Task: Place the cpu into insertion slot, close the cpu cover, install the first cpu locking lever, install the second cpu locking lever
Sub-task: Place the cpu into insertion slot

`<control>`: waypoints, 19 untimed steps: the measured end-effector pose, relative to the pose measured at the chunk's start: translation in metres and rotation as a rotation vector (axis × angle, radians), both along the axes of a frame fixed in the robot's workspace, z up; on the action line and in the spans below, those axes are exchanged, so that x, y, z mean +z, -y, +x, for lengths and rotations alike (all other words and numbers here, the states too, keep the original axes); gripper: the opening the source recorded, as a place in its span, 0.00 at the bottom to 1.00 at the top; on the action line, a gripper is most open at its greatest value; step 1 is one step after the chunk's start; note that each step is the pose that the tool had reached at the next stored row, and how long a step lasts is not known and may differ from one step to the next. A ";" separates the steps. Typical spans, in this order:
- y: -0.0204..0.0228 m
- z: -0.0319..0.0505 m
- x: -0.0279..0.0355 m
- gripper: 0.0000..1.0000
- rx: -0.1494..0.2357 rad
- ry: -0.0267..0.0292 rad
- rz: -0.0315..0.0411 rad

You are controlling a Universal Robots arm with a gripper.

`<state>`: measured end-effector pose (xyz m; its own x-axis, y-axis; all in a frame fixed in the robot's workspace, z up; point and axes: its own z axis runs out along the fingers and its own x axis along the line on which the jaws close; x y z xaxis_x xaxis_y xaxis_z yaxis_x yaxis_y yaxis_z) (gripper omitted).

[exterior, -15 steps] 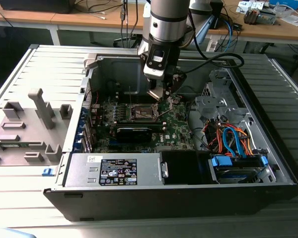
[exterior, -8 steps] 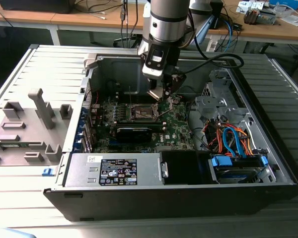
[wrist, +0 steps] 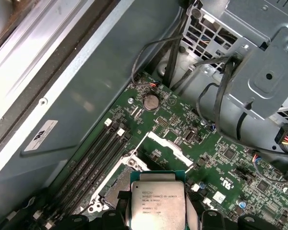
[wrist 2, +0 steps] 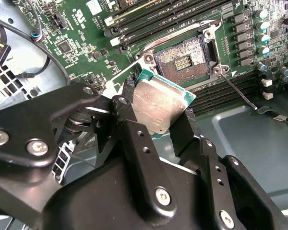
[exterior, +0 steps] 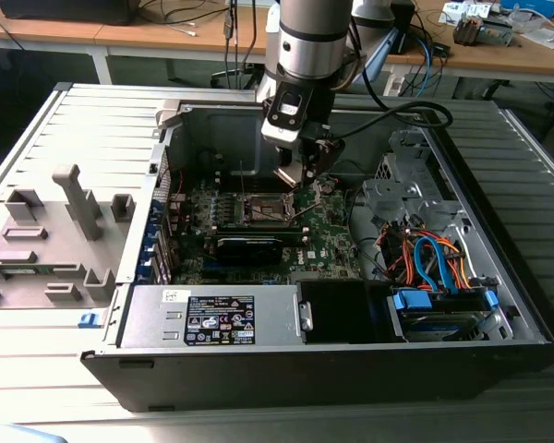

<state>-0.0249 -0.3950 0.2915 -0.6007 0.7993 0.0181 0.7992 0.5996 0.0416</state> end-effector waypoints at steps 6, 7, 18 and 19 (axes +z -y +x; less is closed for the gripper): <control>0.0000 0.0000 -0.0006 0.55 -0.039 0.0000 0.0000; 0.0000 0.0000 -0.0006 0.55 -0.043 0.0000 0.0000; 0.0000 0.0000 -0.0013 0.55 -0.087 0.0000 0.0000; 0.0000 0.0000 -0.0014 0.55 -0.091 0.0000 0.0000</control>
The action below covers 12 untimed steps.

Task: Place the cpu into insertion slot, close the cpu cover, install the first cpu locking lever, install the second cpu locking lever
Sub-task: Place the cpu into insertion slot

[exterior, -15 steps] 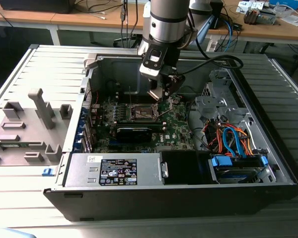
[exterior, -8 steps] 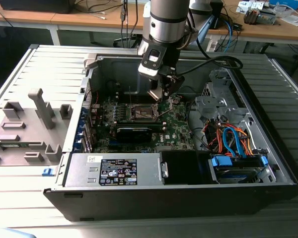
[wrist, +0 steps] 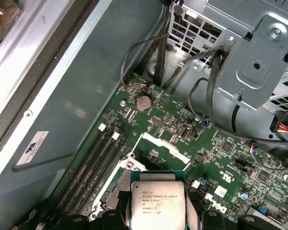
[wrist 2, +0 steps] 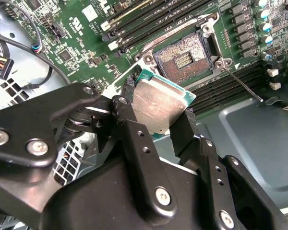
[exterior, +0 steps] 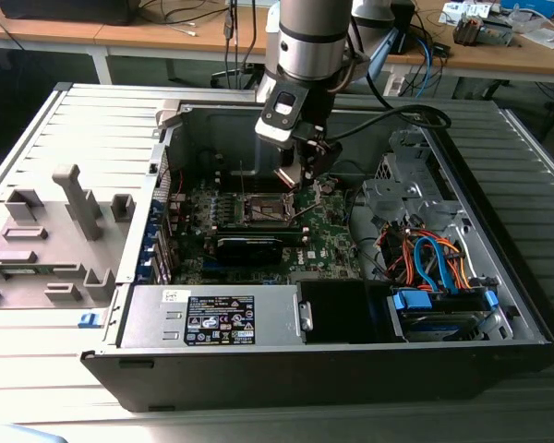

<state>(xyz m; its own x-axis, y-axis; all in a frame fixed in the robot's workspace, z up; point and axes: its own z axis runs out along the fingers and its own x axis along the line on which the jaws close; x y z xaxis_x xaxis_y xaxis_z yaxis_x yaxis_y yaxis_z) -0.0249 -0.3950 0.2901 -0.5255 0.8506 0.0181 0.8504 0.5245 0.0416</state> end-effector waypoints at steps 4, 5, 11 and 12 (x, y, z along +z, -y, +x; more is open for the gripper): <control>0.0000 0.0000 -0.0003 0.55 -0.020 0.0000 0.0000; 0.0000 0.0000 -0.0003 0.55 -0.024 0.0000 0.0000; 0.0000 0.0000 -0.0007 0.55 -0.048 0.0000 0.0000; 0.0000 0.0000 -0.0007 0.55 -0.051 0.0000 0.0000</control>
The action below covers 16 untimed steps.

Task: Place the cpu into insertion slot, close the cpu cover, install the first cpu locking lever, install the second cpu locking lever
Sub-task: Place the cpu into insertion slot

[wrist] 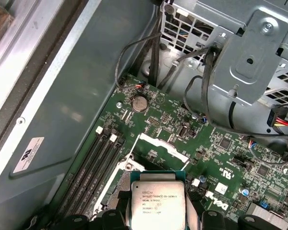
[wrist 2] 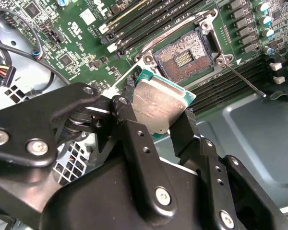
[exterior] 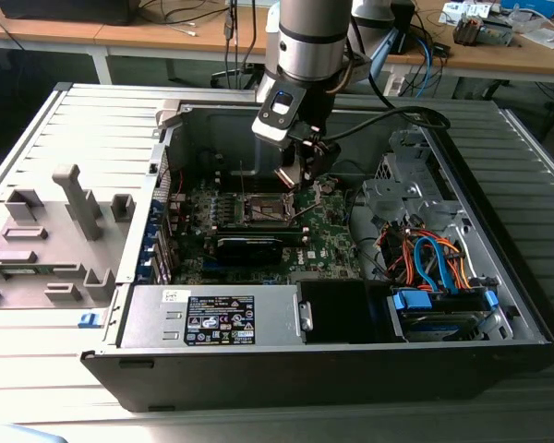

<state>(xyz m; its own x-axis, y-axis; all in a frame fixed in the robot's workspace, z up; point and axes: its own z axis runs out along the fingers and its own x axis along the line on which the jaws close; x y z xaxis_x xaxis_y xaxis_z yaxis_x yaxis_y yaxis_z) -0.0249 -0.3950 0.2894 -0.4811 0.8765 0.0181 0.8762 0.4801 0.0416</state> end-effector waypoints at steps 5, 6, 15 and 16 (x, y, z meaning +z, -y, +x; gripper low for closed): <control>0.0000 0.0000 -0.0003 0.55 -0.018 0.0000 0.0000; 0.0000 0.0000 -0.0004 0.55 -0.022 0.0000 0.0000; 0.0000 0.0000 -0.0011 0.55 -0.059 0.0000 0.0000; 0.0000 0.0000 -0.0011 0.55 -0.062 0.0000 0.0000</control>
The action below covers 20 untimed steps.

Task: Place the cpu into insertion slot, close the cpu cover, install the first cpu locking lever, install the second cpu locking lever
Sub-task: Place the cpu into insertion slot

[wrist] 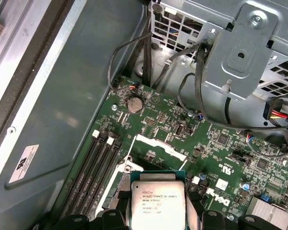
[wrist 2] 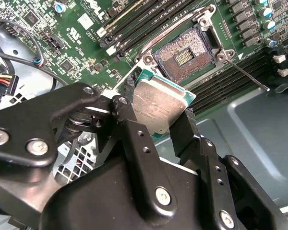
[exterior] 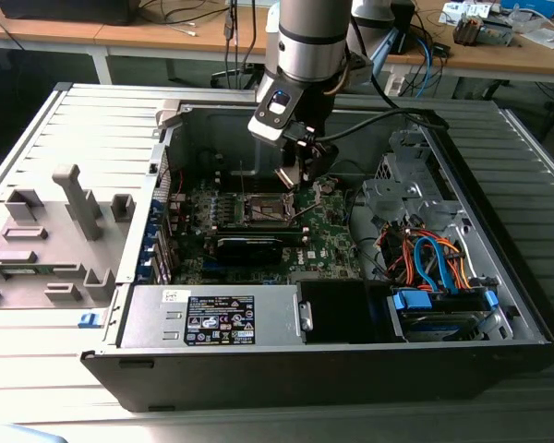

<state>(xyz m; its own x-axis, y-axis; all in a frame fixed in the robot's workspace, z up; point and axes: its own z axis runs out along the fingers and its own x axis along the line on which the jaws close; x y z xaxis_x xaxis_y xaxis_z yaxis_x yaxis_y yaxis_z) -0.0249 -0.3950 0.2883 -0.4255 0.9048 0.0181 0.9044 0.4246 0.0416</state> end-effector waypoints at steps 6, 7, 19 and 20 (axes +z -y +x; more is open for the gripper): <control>0.0000 0.0000 -0.0004 0.55 -0.026 0.0000 -0.0001; 0.0000 0.0000 -0.0005 0.55 -0.030 0.0000 -0.0001; 0.0000 0.0000 -0.0015 0.55 -0.085 0.0000 0.0000; 0.0000 0.0000 -0.0015 0.55 -0.089 0.0000 0.0000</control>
